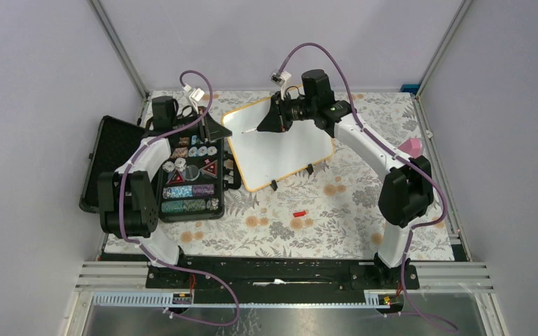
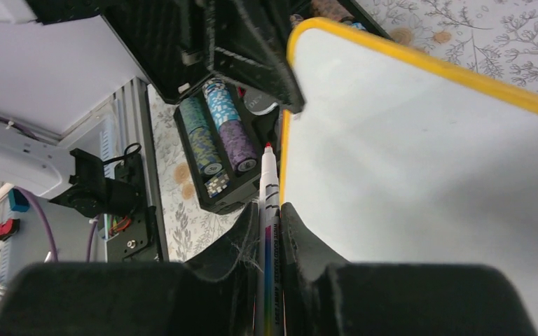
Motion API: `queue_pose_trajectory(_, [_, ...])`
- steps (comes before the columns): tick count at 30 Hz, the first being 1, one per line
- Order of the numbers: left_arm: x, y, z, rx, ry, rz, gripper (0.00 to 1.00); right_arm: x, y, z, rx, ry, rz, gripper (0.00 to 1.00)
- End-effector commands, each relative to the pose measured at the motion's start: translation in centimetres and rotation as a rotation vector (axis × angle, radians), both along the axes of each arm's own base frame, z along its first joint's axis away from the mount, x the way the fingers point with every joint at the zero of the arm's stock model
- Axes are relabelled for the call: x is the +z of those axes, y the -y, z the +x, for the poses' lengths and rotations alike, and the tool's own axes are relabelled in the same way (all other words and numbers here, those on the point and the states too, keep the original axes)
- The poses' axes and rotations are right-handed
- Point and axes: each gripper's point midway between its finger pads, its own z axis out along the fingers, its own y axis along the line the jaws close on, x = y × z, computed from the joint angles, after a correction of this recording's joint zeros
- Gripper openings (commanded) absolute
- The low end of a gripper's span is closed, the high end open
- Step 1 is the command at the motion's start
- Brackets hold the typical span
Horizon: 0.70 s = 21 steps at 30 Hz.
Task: Write a sentence on the whiteboard
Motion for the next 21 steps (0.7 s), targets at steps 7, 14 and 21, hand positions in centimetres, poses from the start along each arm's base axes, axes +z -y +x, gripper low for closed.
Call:
queue_pose_trajectory(7, [-2.1,1.2,-0.8,-0.103,-0.111,0.030,0.10,5.8,0.9,-3.7,0.103,0.031,0.101,0.00])
queue_pose_trajectory(14, [-2.0,1.3,-1.0,-0.084,-0.068,-0.002,0.44,6.7,2.6,-4.6,0.112,0.007,0.126,0.00])
queue_pose_trajectory(21, [-3.6,2.5,-1.7,-0.140,-0.132,-0.043,0.28,7.4,4.5,-4.2,0.070,0.015,0.133,0.00])
